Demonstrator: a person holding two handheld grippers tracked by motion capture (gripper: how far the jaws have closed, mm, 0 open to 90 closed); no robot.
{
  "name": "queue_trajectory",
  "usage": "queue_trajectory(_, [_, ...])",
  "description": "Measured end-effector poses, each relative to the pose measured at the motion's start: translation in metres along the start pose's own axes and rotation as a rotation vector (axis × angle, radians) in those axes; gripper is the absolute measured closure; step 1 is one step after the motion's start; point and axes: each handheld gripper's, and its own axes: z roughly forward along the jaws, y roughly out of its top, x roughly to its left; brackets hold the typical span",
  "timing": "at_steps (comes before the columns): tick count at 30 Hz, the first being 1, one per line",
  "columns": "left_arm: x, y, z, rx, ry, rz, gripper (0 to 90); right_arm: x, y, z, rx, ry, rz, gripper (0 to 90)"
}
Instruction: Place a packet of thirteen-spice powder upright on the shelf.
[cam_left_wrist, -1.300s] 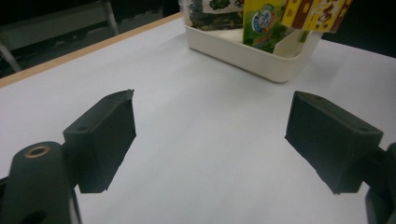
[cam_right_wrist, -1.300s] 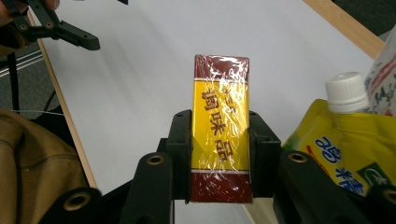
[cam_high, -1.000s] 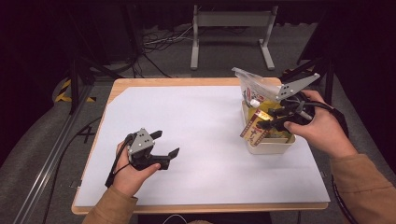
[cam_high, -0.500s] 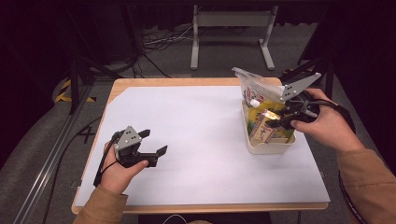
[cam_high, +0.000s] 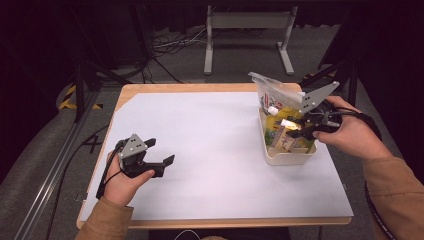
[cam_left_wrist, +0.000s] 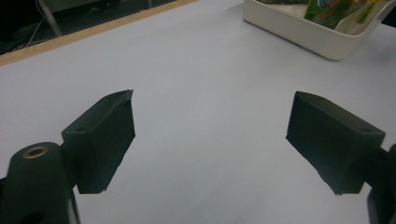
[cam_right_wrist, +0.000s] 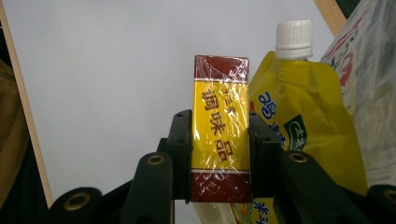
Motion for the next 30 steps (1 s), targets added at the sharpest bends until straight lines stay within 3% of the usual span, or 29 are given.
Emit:
queue_trajectory(8, [0.0,-0.001,0.002,0.006,-0.004,-0.011,15.5,-0.002,-0.003,0.007,0.025,0.014,-0.028,67.3])
queue_trajectory(15, [0.0,-0.002,0.003,0.007,0.001,-0.007,15.4,-0.005,-0.006,0.011,0.045,0.053,-0.048,67.2])
queue_trajectory(19, [0.001,-0.002,0.003,0.008,0.003,-0.006,15.3,-0.009,-0.008,0.013,0.048,0.082,-0.085,67.2])
queue_trajectory(26, [0.001,-0.003,0.005,0.01,0.001,-0.02,15.0,-0.016,-0.011,0.015,0.043,0.133,-0.094,67.2])
queue_trajectory(30, [0.002,-0.003,0.005,0.013,0.004,-0.015,15.0,-0.015,-0.011,0.016,0.051,0.139,-0.106,67.1])
